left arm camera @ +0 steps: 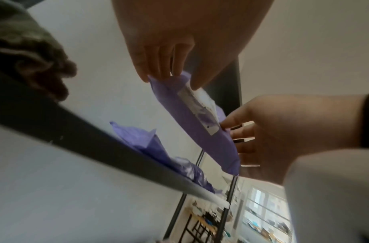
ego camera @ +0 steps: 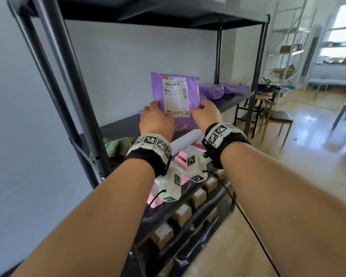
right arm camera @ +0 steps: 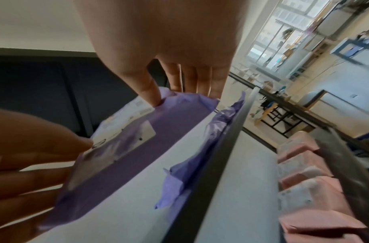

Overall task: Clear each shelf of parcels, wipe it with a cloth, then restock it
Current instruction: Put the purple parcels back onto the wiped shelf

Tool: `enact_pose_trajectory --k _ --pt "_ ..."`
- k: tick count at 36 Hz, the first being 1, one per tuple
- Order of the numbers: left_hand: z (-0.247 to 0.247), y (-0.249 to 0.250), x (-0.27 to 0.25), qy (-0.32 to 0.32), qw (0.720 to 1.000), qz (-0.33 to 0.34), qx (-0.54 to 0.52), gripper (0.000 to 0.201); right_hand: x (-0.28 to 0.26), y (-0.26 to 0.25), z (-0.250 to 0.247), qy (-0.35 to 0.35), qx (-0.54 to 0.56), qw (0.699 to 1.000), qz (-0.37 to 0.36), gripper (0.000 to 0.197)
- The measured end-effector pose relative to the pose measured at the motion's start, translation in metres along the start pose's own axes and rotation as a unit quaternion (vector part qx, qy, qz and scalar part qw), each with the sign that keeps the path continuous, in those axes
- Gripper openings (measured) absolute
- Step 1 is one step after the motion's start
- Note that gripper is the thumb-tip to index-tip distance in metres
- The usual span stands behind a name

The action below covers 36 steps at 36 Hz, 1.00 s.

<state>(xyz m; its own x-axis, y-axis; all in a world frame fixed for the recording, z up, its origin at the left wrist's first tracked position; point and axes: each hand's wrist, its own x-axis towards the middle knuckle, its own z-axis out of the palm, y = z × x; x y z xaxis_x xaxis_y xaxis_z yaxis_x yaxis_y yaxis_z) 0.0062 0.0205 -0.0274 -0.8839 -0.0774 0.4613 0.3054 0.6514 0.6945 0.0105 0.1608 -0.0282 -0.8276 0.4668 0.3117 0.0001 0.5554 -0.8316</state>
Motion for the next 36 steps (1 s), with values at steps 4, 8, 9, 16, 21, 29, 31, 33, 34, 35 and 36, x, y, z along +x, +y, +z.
enact_pose_trajectory --k 4,8,9,16,21,29,31,33,34,35,36 --pt "-0.013 0.001 0.025 0.028 0.998 -0.043 0.034 0.042 0.031 -0.024 0.017 -0.042 0.008 0.998 -0.045 0.019" --pt "-0.023 -0.004 0.045 0.041 0.992 -0.11 0.048 0.042 0.055 -0.042 0.042 -0.103 0.021 0.991 -0.086 0.029" --pt "-0.025 -0.006 0.05 0.043 0.99 -0.123 0.048 0.041 0.06 -0.046 0.048 -0.12 0.023 0.988 -0.095 0.028" --pt "-0.029 -0.026 0.068 0.051 0.973 -0.214 0.068 0.042 0.08 -0.054 0.093 -0.237 0.024 0.966 -0.104 0.031" --pt "-0.024 -0.042 0.07 0.045 0.954 -0.281 0.093 0.05 0.084 -0.05 0.12 -0.304 -0.011 0.944 -0.125 0.025" --pt "-0.011 -0.042 0.072 -0.032 0.93 -0.313 0.19 0.039 0.086 -0.04 0.143 -0.349 -0.056 0.929 -0.11 0.032" --pt "-0.009 -0.042 0.073 -0.055 0.917 -0.323 0.227 0.039 0.085 -0.038 0.145 -0.357 -0.069 0.924 -0.116 0.027" --pt "-0.005 -0.046 0.072 -0.052 0.912 -0.314 0.259 0.038 0.084 -0.037 0.141 -0.351 -0.086 0.922 -0.14 0.028" --pt "-0.002 -0.047 0.071 -0.048 0.915 -0.307 0.257 0.039 0.085 -0.035 0.139 -0.338 -0.102 0.925 -0.144 0.031" --pt "0.0 -0.047 0.073 -0.052 0.913 -0.312 0.258 0.043 0.087 -0.033 0.139 -0.338 -0.113 0.924 -0.139 0.034" --pt "0.005 -0.051 0.076 -0.063 0.902 -0.335 0.264 0.053 0.088 -0.031 0.137 -0.348 -0.125 0.918 -0.14 0.036"
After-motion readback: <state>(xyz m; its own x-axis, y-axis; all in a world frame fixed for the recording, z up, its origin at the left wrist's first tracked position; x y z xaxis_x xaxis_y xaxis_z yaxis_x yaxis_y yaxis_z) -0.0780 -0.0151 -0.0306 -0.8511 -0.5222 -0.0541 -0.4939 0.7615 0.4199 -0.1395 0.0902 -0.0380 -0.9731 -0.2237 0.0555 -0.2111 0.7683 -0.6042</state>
